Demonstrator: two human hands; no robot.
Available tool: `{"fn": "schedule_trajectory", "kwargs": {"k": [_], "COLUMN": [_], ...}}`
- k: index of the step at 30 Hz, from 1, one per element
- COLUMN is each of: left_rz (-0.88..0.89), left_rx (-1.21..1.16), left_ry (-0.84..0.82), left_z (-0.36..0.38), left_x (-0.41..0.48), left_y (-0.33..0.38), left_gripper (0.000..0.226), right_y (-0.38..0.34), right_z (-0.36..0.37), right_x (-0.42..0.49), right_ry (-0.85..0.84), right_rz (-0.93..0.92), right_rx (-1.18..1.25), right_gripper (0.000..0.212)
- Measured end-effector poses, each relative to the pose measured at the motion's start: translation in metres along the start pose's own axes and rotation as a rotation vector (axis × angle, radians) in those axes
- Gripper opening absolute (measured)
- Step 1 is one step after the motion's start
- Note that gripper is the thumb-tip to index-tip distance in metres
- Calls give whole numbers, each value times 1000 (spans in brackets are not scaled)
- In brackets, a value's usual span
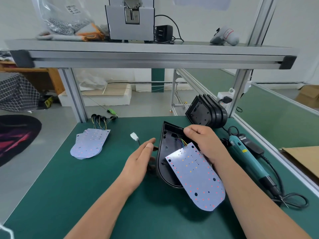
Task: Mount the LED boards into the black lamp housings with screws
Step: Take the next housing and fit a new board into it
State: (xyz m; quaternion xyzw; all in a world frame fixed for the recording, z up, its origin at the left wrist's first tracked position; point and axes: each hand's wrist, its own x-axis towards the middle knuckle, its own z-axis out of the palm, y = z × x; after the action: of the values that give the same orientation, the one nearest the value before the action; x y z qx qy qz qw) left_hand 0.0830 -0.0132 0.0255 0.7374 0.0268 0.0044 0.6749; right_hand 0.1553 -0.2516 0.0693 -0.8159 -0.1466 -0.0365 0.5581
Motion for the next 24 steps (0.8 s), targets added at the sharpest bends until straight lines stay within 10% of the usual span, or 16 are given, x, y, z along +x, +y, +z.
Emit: {"fn": "schedule_trajectory", "kwargs": {"k": [17, 24], "left_rz": [268, 327], "left_rx": [411, 267], "left_ry": [402, 61], "left_z": [-15, -2], "left_x": [3, -10], "left_y": [-4, -4], "left_gripper": [39, 59], "right_y": [1, 0], "right_z": [2, 10], "right_x": [1, -1], "right_ry": [2, -59], "right_rz": [-28, -104], "right_rx": [-111, -174], "right_gripper": [41, 43]}}
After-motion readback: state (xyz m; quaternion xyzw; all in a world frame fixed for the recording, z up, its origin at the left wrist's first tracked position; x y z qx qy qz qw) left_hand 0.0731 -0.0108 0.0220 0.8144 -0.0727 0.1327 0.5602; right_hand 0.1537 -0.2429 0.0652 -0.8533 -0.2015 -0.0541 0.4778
